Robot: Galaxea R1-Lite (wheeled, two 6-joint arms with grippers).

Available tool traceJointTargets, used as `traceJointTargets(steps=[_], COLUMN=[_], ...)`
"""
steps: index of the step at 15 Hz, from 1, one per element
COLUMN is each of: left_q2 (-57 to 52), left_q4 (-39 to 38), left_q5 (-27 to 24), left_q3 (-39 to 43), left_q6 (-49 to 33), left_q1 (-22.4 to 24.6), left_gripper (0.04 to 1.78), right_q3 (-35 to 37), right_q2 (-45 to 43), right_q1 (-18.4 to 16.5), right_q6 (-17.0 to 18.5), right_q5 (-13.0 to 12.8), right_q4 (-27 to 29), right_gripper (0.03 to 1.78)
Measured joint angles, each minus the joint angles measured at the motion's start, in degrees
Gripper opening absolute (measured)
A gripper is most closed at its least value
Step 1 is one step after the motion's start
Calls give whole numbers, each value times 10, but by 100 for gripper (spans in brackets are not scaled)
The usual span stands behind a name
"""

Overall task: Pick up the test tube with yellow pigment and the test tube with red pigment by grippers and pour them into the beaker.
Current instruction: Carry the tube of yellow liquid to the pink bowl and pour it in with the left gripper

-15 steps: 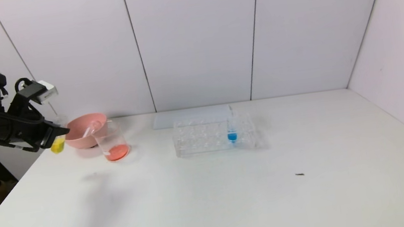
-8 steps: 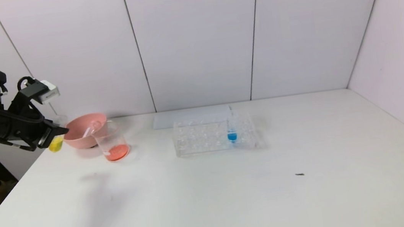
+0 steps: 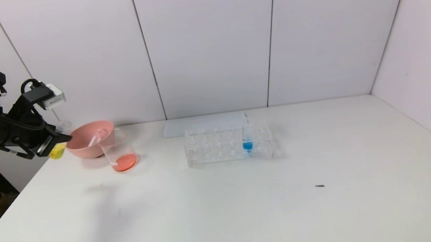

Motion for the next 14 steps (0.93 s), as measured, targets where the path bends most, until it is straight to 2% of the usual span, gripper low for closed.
traceJointTargets(steps=[3, 10, 14], left_q2=[3, 9, 16], left_q4=[32, 42, 84], left_q5=[0, 3, 5], left_q3=[-17, -37, -63], left_q6=[11, 26, 48], left_q1=[-1, -13, -17], left_gripper=[44, 44, 44], right_q3=[0, 0, 0], right_q2=[0, 0, 0], right_q1=[0, 0, 0], right_q6=[0, 0, 0], right_q5=[0, 0, 0], right_q4=[0, 0, 0], right_gripper=[170, 170, 170])
